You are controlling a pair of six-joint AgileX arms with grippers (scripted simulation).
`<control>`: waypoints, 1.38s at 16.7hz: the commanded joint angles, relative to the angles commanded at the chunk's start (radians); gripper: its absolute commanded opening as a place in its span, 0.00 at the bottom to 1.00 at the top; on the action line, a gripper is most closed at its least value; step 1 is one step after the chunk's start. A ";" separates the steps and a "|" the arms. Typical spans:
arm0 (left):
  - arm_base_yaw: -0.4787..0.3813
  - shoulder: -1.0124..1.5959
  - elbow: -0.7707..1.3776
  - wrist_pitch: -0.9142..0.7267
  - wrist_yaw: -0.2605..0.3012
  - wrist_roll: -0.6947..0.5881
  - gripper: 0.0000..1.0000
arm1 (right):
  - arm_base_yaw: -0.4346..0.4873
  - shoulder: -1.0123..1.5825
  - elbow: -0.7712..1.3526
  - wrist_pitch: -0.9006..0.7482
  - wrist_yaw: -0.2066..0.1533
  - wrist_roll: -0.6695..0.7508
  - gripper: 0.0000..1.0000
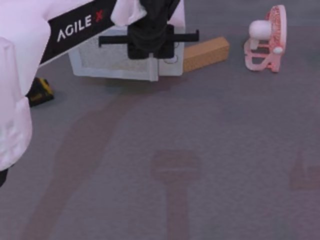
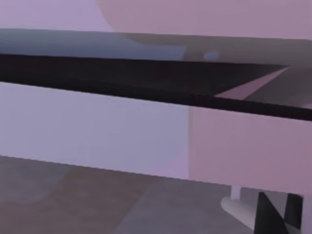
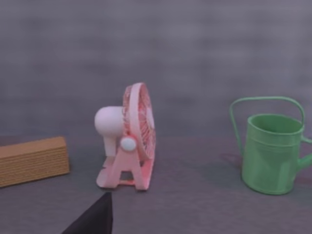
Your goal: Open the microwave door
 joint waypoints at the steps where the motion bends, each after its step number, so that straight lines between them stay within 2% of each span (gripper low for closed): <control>1: 0.000 -0.003 -0.004 0.002 0.001 0.002 0.00 | 0.000 0.000 0.000 0.000 0.000 0.000 1.00; 8: 0.013 -0.096 -0.147 0.079 0.036 0.092 0.00 | 0.000 0.000 0.000 0.000 0.000 0.000 1.00; 23: 0.014 -0.099 -0.149 0.081 0.036 0.093 0.00 | 0.000 0.000 0.000 0.000 0.000 0.000 1.00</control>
